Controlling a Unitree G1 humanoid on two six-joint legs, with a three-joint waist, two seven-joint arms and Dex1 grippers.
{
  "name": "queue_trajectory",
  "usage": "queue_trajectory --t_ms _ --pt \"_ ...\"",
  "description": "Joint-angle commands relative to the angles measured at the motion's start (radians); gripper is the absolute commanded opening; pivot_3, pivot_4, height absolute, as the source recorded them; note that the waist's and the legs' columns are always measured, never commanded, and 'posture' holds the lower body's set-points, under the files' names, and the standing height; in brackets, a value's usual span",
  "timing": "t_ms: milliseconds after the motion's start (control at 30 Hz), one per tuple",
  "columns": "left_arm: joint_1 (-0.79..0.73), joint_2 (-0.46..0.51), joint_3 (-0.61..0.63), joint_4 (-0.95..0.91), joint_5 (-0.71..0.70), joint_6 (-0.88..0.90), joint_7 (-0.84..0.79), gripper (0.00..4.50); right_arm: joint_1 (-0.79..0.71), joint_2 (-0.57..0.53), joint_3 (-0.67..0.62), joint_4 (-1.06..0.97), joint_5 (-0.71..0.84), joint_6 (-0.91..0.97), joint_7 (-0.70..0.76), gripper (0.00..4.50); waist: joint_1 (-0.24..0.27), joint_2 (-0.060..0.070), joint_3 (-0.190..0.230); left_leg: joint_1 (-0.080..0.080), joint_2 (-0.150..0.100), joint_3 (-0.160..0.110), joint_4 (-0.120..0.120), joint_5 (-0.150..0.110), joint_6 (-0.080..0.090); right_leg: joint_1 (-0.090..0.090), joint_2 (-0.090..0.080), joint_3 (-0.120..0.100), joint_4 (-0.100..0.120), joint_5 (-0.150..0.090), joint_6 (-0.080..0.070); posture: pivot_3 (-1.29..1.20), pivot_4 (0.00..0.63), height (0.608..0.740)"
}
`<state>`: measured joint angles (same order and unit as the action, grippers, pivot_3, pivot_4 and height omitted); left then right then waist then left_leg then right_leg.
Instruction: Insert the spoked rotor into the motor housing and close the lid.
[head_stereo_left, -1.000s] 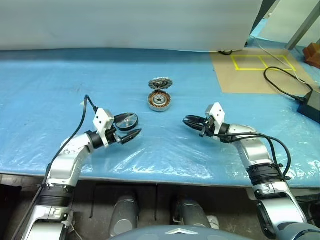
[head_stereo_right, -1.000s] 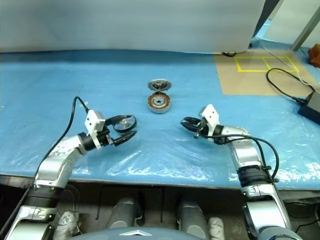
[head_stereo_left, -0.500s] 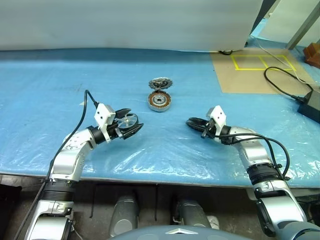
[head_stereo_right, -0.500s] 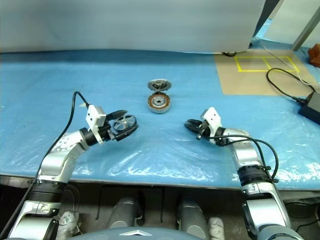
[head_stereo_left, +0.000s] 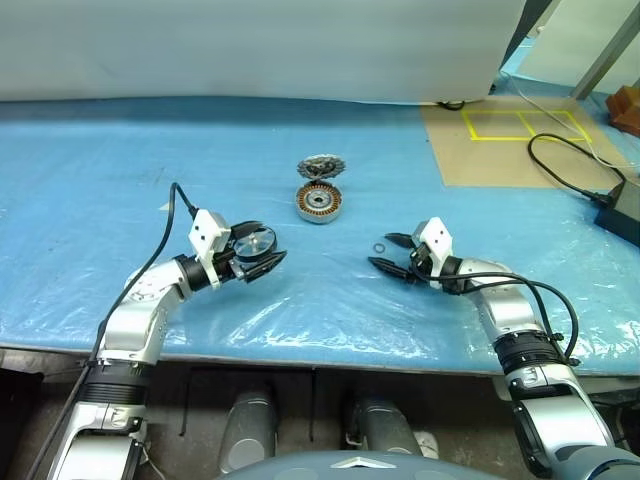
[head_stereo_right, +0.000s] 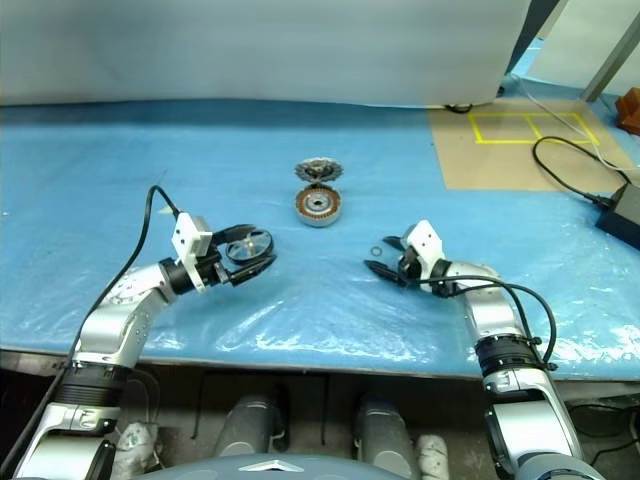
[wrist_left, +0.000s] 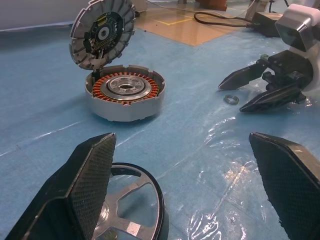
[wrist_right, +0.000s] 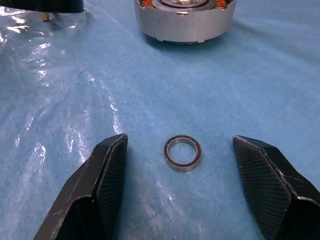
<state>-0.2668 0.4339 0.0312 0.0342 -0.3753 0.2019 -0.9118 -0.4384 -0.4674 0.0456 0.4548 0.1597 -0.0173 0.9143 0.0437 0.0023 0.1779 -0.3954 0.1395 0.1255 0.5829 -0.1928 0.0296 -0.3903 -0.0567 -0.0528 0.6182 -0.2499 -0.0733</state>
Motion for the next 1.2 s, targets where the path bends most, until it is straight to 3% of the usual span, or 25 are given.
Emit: queue_trajectory --t_ms 33,167,333,900,1200 --pt "0.003 0.013 0.007 -0.036 -0.014 -0.002 -0.008 4.5 -0.06 0.002 -0.051 -0.15 0.06 0.006 -0.014 3.53 -0.002 0.0 0.0 0.0 0.0 0.0 0.0 0.0 0.0 0.0 0.0 0.0 0.0 0.0 0.0 0.0 0.15 0.74" --pt "0.003 0.011 0.007 -0.036 -0.015 0.002 -0.006 4.5 -0.142 0.019 -0.038 -0.191 0.089 0.06 0.01 3.53 -0.004 0.0 0.0 0.001 0.0 0.0 0.0 0.0 0.0 0.0 0.0 0.0 0.001 0.0 0.0 0.0 0.15 0.74" --pt "-0.001 0.005 0.007 -0.035 -0.016 0.001 -0.001 4.5 -0.215 0.03 0.027 -0.098 0.058 0.049 0.098 3.53 0.003 0.0 0.0 0.0 0.0 0.0 0.0 0.0 0.0 0.0 0.0 0.0 0.0 0.0 -0.001 0.0 0.15 0.74" --pt "0.045 0.001 0.006 -0.083 -0.014 0.001 0.025 4.5 -0.66 0.124 0.245 0.587 -0.223 -0.377 0.37 3.53 -0.002 0.0 0.0 -0.012 0.005 0.0 0.013 -0.001 0.002 -0.009 0.002 -0.002 0.009 -0.001 -0.002 0.0 0.15 0.74" --pt "0.076 -0.001 0.002 -0.108 -0.009 -0.008 0.043 4.5 -0.82 0.165 0.282 0.795 -0.361 -0.445 0.338 3.53 -0.002 0.0 0.0 -0.015 0.006 0.0 0.017 -0.001 0.002 -0.014 0.001 -0.002 0.016 -0.002 -0.004 0.0 0.15 0.74"
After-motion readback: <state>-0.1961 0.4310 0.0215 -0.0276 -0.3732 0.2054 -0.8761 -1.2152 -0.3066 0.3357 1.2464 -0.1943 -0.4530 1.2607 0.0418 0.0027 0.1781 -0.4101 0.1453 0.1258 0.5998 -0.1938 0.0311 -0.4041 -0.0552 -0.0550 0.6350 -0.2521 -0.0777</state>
